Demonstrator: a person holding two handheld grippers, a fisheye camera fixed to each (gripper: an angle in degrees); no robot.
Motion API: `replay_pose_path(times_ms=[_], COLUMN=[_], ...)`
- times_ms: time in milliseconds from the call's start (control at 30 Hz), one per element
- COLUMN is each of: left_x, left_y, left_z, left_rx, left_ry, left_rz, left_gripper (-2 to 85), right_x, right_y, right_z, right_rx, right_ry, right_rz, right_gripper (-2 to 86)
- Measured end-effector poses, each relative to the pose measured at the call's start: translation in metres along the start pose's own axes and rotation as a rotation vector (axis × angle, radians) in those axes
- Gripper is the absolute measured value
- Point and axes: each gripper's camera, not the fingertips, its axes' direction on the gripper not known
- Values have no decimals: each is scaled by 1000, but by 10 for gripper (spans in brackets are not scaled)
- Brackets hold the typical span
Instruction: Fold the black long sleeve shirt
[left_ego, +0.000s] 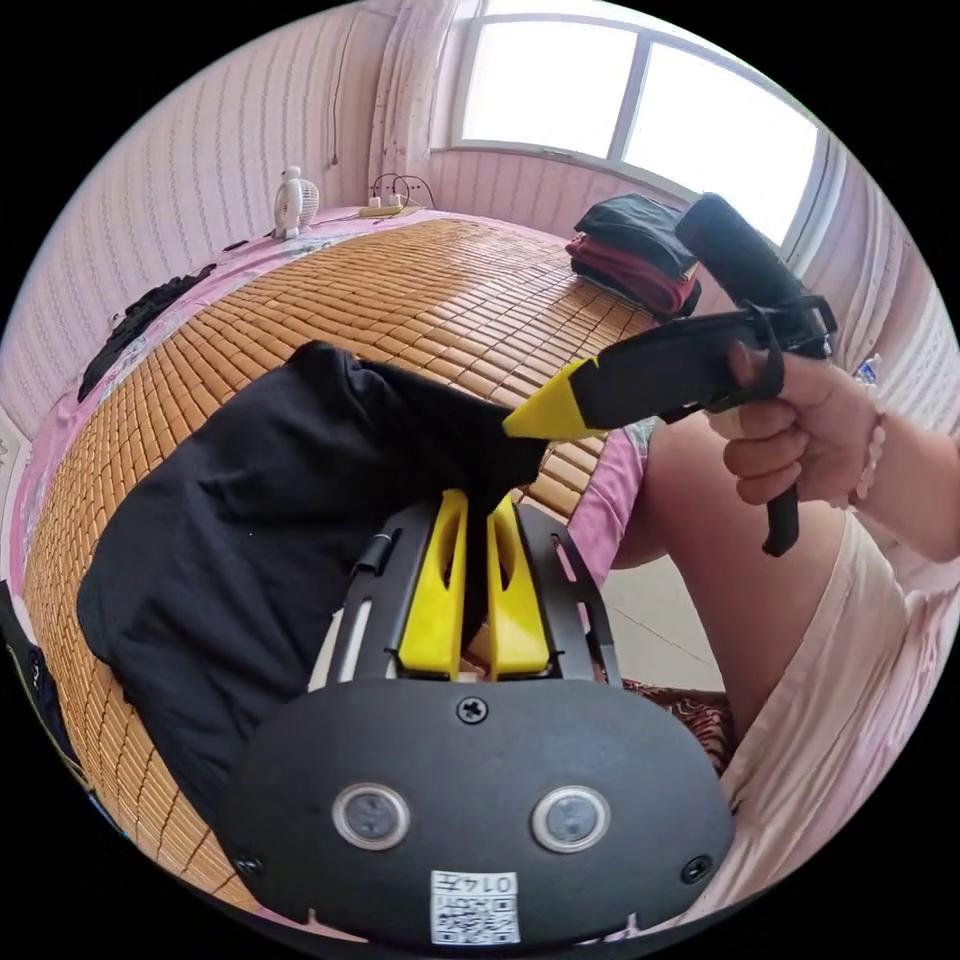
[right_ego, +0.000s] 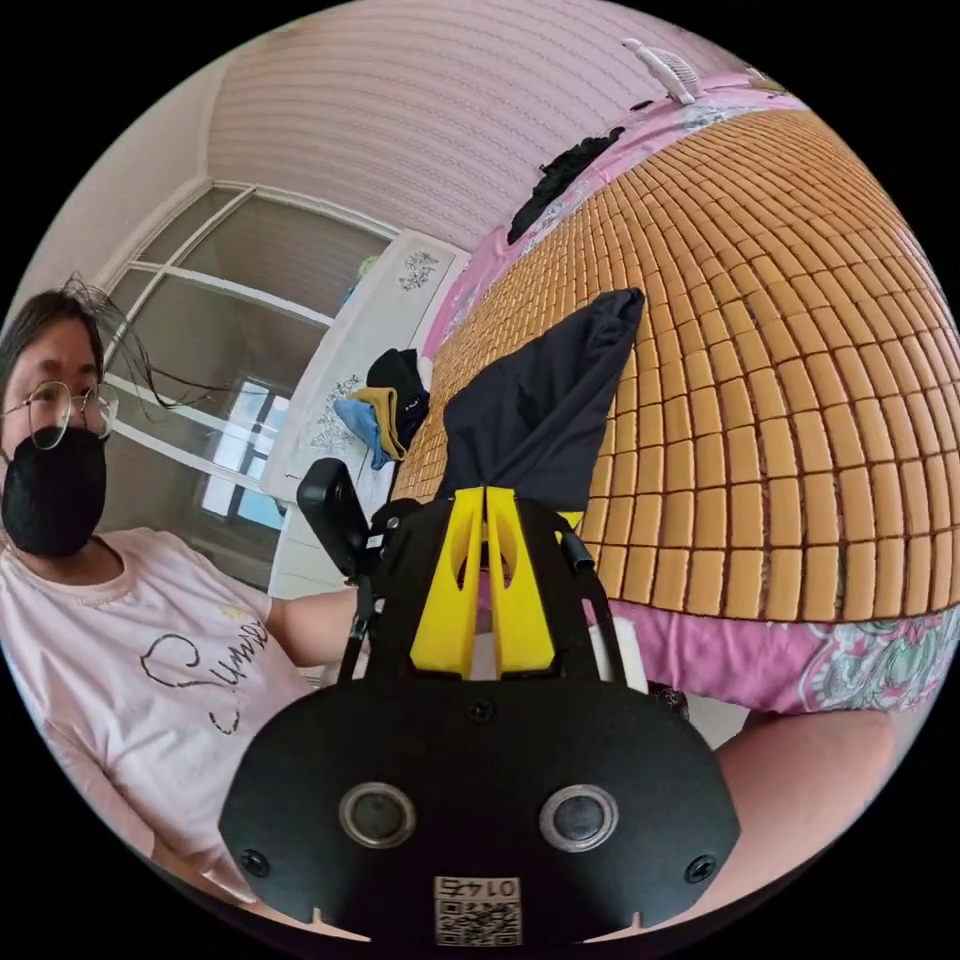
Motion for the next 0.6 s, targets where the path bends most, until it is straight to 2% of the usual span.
replay_pose_path(times_ms=[67, 133, 267, 367, 467, 600], left_x=[5, 10, 21, 25, 20, 9], left_y=[16, 31, 63, 80, 95, 101], left_z=[-17, -34, -69, -80, -86, -102], left_rx=[26, 39, 53, 5, -15, 46], left_ry=[17, 41, 109, 141, 141, 135], left_rz=[40, 87, 169, 181, 128, 74], left_gripper=[6, 2, -3, -3, -3, -3], right_x=[4, 14, 53, 74, 82, 71], right_y=[16, 33, 31, 25, 21, 26], right_z=[-10, -31, -30, -21, -10, -36], right_rx=[64, 207, 213, 253, 230, 281], right_ry=[83, 214, 274, 244, 259, 213], right_rz=[-10, -2, 117, 187, 238, 153], right_gripper=[29, 87, 135, 120, 51, 17])
